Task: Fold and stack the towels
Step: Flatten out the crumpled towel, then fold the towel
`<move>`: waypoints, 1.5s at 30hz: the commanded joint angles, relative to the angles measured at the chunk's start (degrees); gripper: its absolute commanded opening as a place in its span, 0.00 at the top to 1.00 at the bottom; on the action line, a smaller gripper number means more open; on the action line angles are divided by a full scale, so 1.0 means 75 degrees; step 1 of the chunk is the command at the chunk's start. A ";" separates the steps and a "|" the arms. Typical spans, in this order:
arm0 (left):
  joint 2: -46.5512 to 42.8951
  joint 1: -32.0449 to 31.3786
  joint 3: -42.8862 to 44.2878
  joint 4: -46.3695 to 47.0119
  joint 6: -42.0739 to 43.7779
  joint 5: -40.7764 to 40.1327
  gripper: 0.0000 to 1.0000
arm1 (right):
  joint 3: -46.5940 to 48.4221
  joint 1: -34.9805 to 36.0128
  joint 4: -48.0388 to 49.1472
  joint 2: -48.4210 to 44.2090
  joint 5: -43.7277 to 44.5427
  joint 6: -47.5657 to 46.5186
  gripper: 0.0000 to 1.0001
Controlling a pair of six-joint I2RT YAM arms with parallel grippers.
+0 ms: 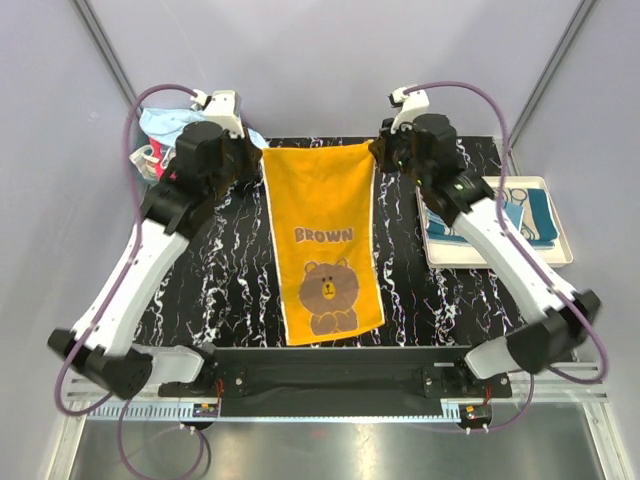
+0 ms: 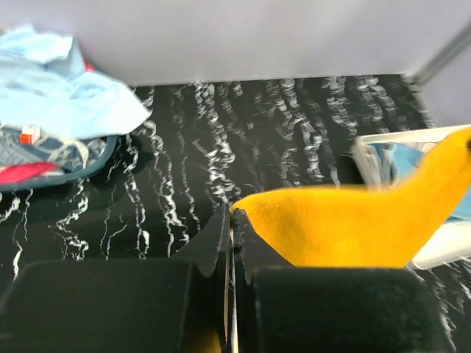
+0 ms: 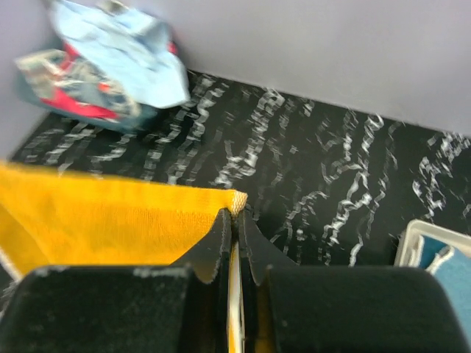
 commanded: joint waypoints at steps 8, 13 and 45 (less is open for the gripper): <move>0.3236 0.1841 0.1506 0.2109 -0.0665 0.2012 1.00 | 0.1775 -0.1651 0.1564 0.3270 -0.1085 0.0482 1.00; 0.5287 0.2124 0.3390 0.1875 -0.0830 0.2470 1.00 | 0.3357 -0.1980 0.1213 0.4924 -0.1191 0.0704 1.00; 0.3159 0.1515 -0.2358 0.2976 -0.2318 0.2482 1.00 | -0.2381 -0.2169 0.1915 0.2409 -0.2738 0.2533 1.00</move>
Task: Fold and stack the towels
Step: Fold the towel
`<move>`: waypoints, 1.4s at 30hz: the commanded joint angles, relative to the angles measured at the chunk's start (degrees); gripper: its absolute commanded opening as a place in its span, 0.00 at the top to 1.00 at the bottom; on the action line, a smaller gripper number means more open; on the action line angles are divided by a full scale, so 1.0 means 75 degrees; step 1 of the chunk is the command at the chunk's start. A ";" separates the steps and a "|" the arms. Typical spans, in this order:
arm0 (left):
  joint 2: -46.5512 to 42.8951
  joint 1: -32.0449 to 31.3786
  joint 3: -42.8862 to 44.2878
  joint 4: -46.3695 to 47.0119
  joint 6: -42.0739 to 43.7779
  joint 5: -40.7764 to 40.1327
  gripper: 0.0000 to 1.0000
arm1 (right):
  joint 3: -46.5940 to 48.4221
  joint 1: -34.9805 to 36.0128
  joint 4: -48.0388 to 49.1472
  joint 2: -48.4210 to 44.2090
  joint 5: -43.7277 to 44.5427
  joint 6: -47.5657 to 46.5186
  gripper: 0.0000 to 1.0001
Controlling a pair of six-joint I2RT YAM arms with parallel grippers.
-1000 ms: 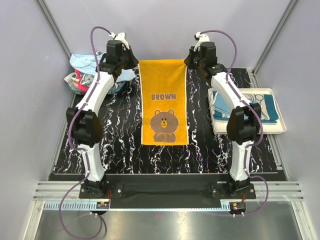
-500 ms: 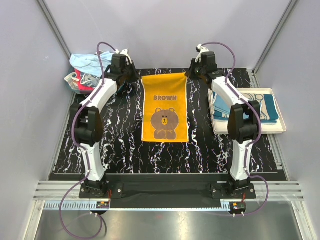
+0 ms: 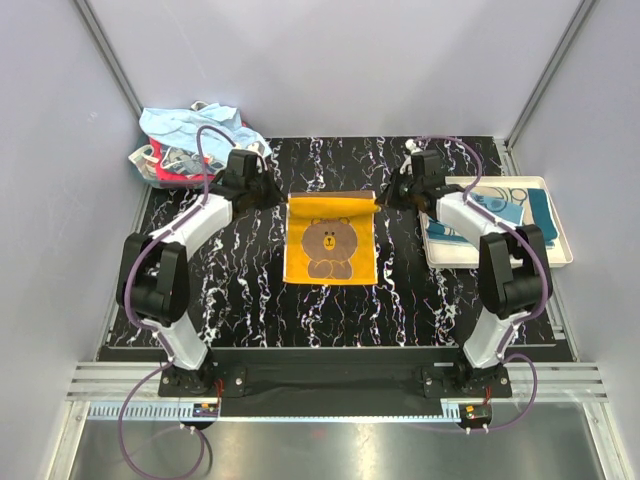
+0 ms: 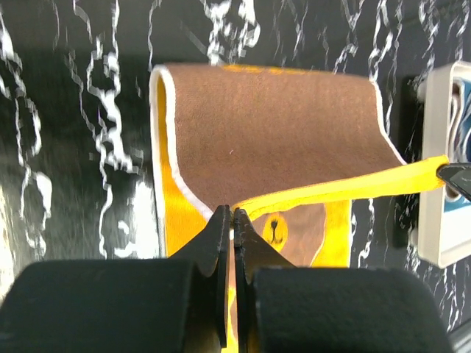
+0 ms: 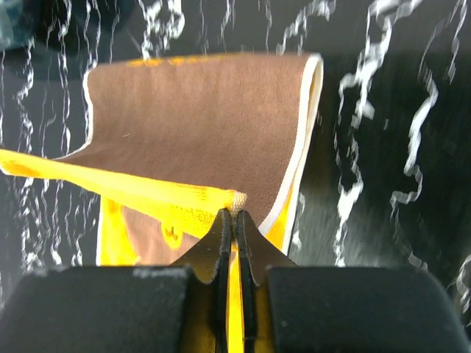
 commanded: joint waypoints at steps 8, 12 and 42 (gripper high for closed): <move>-0.1324 -0.0156 -0.1284 0.0335 -0.0173 -0.0442 1.00 | -0.1471 0.0331 0.0631 -0.1444 0.0026 0.0417 1.00; -0.1665 -0.0238 -0.1648 0.0323 -0.0126 -0.0535 1.00 | -0.1883 0.0495 0.0737 -0.1785 0.0084 0.0488 1.00; -0.2954 -0.0871 -0.3301 0.0464 0.0038 -0.0805 1.00 | -0.3665 0.1034 0.1159 -0.3215 0.0471 0.0734 1.00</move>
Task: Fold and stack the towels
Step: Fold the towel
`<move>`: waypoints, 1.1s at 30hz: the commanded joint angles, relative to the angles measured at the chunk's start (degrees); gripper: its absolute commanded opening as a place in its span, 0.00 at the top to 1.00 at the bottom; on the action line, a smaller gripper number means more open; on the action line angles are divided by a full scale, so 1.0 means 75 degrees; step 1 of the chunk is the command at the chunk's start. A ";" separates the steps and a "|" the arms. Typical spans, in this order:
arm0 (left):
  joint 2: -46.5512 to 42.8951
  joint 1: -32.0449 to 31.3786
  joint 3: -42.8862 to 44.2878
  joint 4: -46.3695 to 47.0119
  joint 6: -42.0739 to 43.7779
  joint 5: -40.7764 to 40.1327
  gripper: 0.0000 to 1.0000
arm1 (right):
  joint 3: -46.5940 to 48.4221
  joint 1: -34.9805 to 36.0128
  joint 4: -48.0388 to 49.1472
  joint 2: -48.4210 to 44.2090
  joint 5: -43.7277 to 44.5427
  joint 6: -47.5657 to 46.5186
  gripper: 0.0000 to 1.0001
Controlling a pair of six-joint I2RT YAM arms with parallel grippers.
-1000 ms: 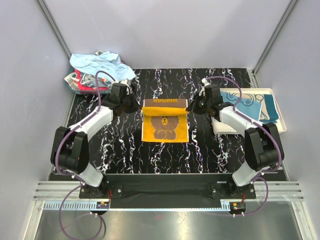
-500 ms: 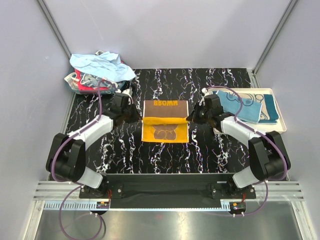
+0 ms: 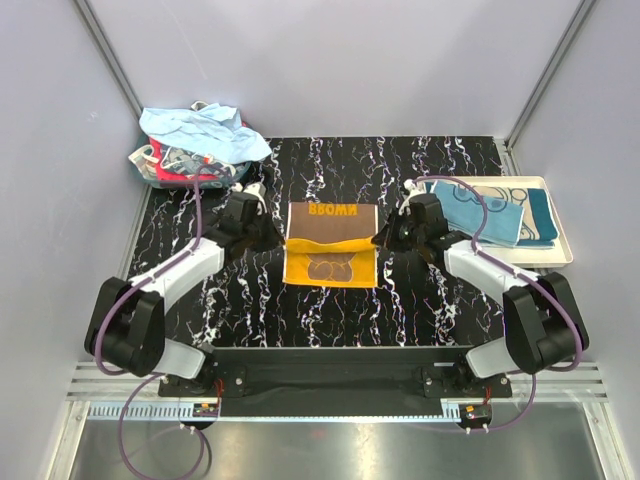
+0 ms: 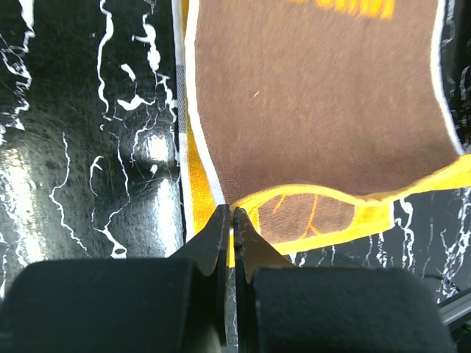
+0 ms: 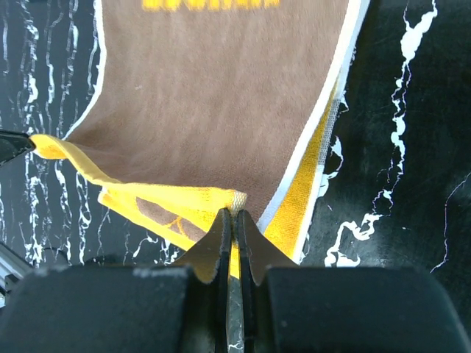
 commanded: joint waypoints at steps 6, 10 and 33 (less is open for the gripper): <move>-0.0753 -0.0043 -0.0110 0.0160 0.0225 -0.0219 1.00 | -0.0089 0.0125 -0.0014 -0.0684 0.0323 0.0029 1.00; -0.0718 -0.0032 -0.0368 0.0277 0.0213 -0.0137 1.00 | -0.0323 0.0172 0.0102 -0.0638 0.0334 0.0087 1.00; -0.0249 -0.0266 -0.1130 0.0898 0.0119 0.0074 1.00 | -0.0815 0.0289 0.0373 -0.0087 0.0229 0.0545 1.00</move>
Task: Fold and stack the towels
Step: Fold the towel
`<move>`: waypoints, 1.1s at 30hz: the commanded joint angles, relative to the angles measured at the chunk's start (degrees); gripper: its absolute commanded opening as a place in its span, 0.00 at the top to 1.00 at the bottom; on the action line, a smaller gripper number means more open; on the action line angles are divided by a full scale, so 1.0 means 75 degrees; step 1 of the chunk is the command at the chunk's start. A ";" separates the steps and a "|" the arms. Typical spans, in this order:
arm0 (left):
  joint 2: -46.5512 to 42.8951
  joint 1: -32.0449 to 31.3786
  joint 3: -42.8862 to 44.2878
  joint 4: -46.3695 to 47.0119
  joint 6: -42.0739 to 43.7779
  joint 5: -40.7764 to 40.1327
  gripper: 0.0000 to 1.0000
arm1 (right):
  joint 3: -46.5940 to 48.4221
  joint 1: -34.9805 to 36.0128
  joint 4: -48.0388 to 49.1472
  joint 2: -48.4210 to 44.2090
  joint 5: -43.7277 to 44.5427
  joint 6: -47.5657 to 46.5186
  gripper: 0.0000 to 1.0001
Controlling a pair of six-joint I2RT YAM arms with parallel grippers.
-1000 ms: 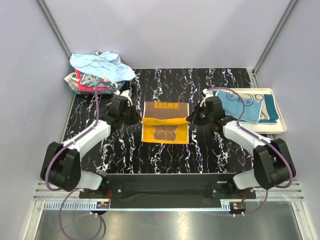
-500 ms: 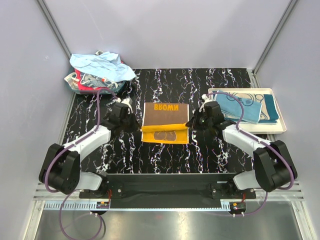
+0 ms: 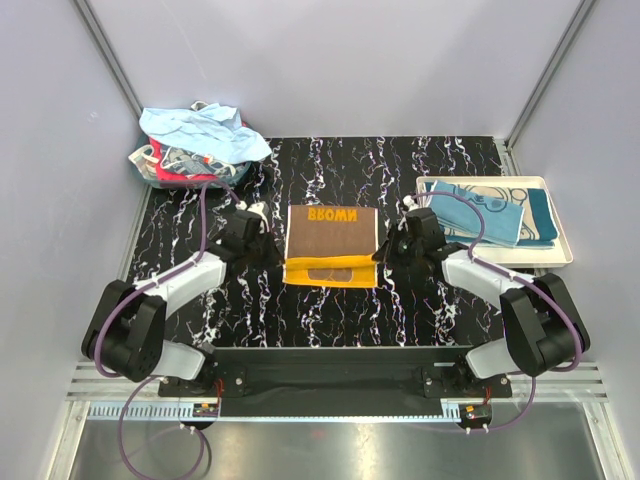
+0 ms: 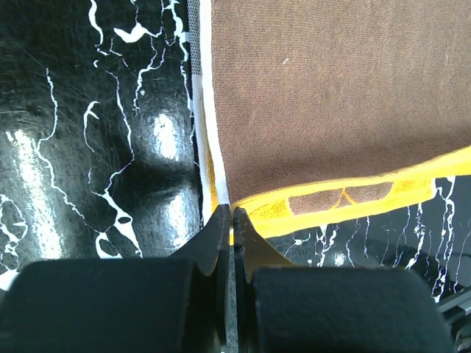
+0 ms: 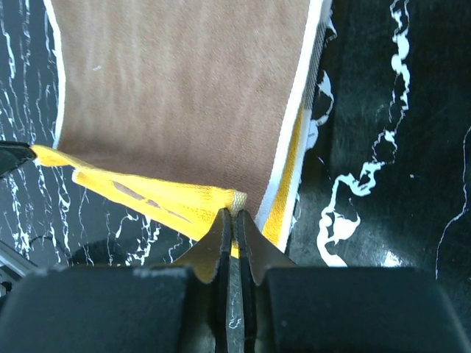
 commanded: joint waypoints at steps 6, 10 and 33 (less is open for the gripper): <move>0.0040 -0.0030 -0.0113 0.0417 0.0006 0.0039 1.00 | -0.0256 0.0109 0.0408 0.0036 -0.0016 0.0201 0.89; 0.0016 -0.0042 -0.0172 0.0440 -0.0018 0.0062 1.00 | -0.0327 0.0109 0.0466 -0.0023 -0.0086 0.0225 0.88; -0.0920 -0.0030 -0.0675 0.0300 -0.0369 -0.0394 0.79 | -0.0644 0.0132 0.0185 -0.0971 -0.0392 0.0178 0.68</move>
